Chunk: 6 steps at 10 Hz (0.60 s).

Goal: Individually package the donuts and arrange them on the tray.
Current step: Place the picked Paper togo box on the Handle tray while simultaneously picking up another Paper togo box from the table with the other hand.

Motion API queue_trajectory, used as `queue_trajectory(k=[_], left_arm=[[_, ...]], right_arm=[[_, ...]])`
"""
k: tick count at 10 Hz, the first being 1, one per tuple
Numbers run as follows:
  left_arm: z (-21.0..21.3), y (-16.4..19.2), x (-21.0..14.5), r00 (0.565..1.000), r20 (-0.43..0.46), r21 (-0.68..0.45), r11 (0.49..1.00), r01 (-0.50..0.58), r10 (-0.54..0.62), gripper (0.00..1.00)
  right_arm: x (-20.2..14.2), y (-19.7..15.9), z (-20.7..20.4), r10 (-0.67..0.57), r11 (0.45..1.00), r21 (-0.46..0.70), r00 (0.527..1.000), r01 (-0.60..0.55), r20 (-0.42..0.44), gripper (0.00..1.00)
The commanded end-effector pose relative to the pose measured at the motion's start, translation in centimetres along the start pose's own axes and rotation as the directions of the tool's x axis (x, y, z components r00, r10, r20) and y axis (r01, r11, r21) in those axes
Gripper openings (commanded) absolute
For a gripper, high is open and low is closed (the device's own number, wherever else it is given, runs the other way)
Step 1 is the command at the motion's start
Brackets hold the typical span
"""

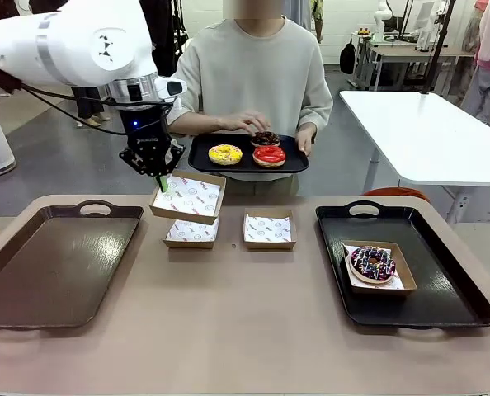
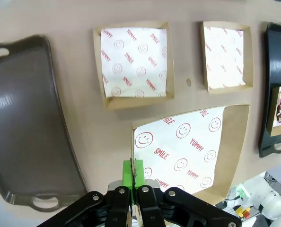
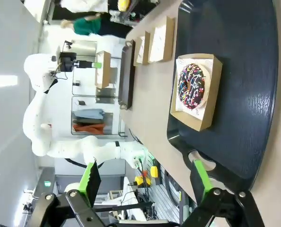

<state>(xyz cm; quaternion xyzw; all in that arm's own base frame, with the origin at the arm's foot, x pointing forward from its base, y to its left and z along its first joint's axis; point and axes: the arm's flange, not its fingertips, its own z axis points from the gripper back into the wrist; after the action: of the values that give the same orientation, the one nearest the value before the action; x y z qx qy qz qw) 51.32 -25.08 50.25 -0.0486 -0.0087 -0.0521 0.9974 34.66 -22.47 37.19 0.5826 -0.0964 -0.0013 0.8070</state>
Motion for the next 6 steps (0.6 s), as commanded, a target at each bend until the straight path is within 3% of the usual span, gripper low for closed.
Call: queue_trajectory(k=[1,4,5,6], left_arm=[[0.6,-0.5,2.5,0.999,-0.014,0.034,0.999,0.03,-0.03,0.0],[0.1,-0.9,5.0,0.999,-0.006,0.031,0.999,0.041,-0.041,0.0],[-0.2,-0.7,5.4,1.0,0.001,0.039,0.999,0.023,-0.023,0.0],[-0.4,-0.6,4.0,1.0,0.001,0.02,1.0,0.022,-0.022,0.0]], right_arm=[[-1.1,-0.9,-0.2,0.016,0.998,0.058,0.999,-0.019,0.049,1.0],[-1.8,-0.7,-0.4,0.007,0.999,0.043,0.997,-0.01,0.077,1.0],[-1.7,-1.2,0.1,-0.014,0.999,0.033,0.999,0.013,0.033,1.0],[-1.7,-1.2,0.1,-0.014,0.999,0.033,0.999,0.013,0.033,1.0]])
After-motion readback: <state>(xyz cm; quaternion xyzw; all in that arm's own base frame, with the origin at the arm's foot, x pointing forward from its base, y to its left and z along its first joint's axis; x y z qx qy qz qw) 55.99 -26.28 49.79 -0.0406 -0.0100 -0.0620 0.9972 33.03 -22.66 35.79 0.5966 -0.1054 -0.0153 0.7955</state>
